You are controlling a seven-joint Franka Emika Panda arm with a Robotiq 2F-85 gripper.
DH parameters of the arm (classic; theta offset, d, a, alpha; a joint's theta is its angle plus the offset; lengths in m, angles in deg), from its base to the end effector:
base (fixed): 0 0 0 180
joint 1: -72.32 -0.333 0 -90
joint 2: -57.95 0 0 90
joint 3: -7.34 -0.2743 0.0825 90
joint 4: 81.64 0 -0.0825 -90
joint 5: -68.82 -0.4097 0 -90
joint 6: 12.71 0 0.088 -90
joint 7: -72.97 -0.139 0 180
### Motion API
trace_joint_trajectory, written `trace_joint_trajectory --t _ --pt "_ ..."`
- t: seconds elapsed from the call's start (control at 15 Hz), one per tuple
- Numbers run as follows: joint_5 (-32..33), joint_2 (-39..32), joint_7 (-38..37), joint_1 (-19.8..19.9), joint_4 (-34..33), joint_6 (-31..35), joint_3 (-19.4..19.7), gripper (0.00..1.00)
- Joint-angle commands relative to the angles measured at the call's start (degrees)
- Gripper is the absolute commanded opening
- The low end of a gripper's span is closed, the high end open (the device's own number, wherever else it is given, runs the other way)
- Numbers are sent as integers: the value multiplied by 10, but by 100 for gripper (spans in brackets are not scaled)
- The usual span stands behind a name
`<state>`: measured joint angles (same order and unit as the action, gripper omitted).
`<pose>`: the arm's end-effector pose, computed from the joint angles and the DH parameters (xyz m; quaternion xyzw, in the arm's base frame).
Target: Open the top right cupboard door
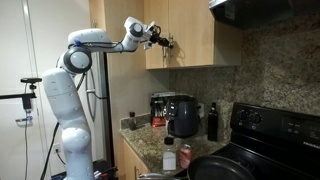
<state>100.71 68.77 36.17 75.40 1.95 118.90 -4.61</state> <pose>0.5552 0.0797 0.8263 0.8246 -0.1369 0.5429 0.0812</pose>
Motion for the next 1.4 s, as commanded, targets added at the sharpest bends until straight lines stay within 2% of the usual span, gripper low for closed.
trace_joint_trajectory --t 0.0,0.2,0.4,0.47,0.73,0.8,0.87,1.07,1.33 --pt "-19 82 44 11 48 -70 28 0" --pt "-29 128 73 3 72 -102 28 0" --pt "-19 179 77 17 92 -133 15 0" --pt "-10 198 79 28 94 -165 17 0" --pt "0 264 113 76 114 -252 62 0" --pt "-7 275 126 79 118 -270 68 27" --pt "-32 284 155 61 127 -268 88 28" --pt "-84 283 204 33 131 -233 106 50" --pt "-150 232 240 4 86 -201 89 84"
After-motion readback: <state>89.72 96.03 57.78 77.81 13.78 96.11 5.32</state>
